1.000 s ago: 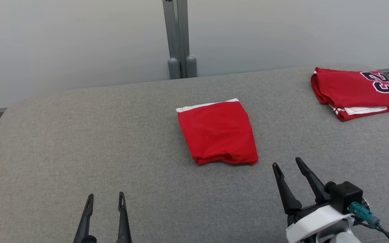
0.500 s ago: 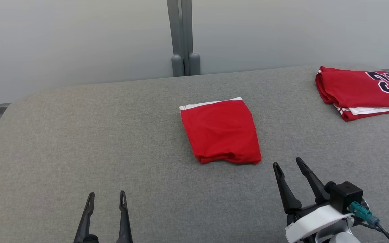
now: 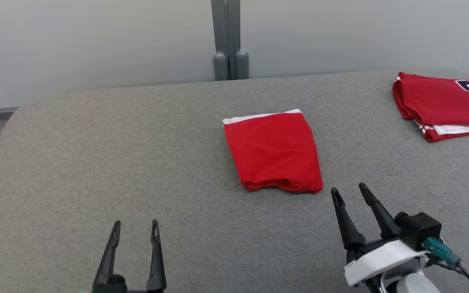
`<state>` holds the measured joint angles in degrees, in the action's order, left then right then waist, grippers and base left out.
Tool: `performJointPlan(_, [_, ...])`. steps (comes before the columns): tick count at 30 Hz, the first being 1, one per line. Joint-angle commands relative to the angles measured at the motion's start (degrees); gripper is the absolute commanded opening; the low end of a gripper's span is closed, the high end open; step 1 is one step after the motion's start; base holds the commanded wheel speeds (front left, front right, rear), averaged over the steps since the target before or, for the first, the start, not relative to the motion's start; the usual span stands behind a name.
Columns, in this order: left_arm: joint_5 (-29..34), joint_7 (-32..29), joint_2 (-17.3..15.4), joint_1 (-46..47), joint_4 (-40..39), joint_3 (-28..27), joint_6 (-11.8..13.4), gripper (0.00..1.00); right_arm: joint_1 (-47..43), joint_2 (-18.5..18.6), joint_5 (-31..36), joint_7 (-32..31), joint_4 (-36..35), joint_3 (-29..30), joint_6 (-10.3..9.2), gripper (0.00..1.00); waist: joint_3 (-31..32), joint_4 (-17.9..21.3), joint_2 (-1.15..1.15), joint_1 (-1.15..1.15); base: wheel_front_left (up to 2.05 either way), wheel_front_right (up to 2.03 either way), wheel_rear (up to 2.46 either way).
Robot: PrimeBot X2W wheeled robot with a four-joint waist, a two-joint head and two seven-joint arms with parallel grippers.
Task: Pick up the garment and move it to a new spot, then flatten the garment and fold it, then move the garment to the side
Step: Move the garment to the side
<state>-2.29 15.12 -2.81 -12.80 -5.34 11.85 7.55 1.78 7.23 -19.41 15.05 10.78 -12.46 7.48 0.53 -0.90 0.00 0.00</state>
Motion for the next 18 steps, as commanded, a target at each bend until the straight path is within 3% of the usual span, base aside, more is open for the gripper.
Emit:
performJointPlan(1, [0.8, 0.0, -0.2, 1.2, -0.3, 0.4, 0.1, 1.0, 1.3, -0.1, -0.5, 0.2, 0.0, 0.4, 0.03, 1.0, -0.8, -0.7, 0.0, 0.0, 0.0, 0.0, 0.0])
performJointPlan(6, [1.0, 0.0, -0.2, 3.0, -0.7, 2.2, 0.5, 1.0, 3.6, 0.3, -4.5, 0.1, 2.0, 0.2, 0.03, 1.0, -3.0, -2.2, 0.0, 0.0, 0.0, 0.0, 0.0])
performJointPlan(10, [1.1, 0.0, -0.2, 5.1, -0.9, 3.8, 0.8, 1.0, 8.5, 2.4, -11.7, 0.1, 5.7, -0.8, 0.03, 1.0, -6.0, -3.8, 0.0, 0.0, 0.0, 0.0, 0.0])
performJointPlan(18, [0.3, 0.0, -0.2, 10.1, -1.1, 6.1, 1.2, 1.0, 20.2, 13.2, -32.0, -0.9, 12.8, -8.6, 0.03, 1.0, -11.8, -7.5, 0.0, 0.0, 0.0, 0.0, 0.0])
